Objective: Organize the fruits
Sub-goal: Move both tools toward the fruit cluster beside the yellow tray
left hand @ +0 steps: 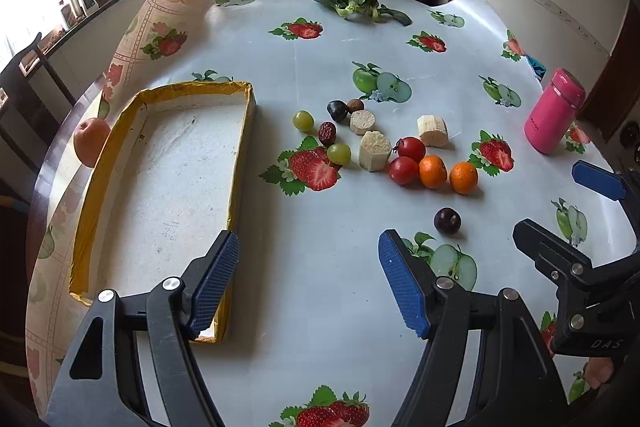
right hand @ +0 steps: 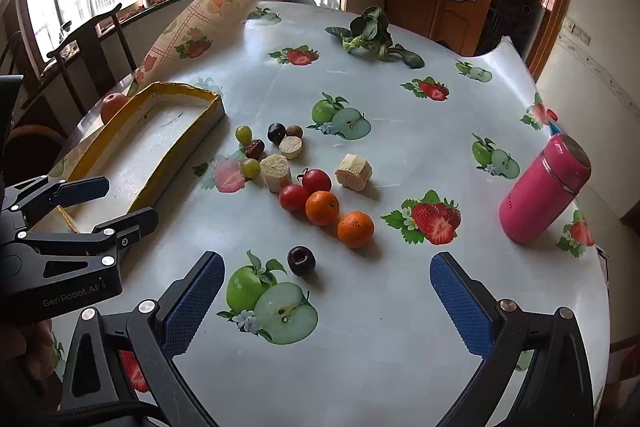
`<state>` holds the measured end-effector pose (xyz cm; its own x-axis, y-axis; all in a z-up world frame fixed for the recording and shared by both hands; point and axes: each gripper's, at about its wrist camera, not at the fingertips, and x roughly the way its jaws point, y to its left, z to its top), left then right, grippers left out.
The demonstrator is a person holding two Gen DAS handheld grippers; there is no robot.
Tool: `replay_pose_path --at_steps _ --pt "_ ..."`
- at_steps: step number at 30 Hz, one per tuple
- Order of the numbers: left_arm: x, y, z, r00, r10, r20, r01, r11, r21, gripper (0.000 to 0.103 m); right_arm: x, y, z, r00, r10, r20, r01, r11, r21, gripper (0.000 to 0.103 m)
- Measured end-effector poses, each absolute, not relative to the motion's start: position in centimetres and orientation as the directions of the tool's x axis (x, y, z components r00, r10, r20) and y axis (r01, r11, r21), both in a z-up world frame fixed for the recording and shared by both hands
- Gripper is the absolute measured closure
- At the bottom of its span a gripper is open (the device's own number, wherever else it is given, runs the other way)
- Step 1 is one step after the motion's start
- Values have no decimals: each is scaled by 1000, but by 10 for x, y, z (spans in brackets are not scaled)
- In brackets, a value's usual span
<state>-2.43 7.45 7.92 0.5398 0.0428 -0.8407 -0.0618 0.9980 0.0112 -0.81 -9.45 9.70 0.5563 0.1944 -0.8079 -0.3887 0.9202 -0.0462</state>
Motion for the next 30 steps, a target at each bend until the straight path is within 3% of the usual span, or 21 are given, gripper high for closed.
replay_pose_path --at_steps 5,10,30 --pt "-27 83 83 552 50 -832 -75 997 10 31 -16 -84 96 568 188 -801 -437 894 -100 0" --pt "-26 88 83 549 79 -832 -80 996 42 31 -20 -79 95 543 260 -799 -484 874 -45 0" --pt "-31 88 87 567 112 -816 -72 994 86 31 -20 -73 91 527 296 -797 -536 844 -41 0"
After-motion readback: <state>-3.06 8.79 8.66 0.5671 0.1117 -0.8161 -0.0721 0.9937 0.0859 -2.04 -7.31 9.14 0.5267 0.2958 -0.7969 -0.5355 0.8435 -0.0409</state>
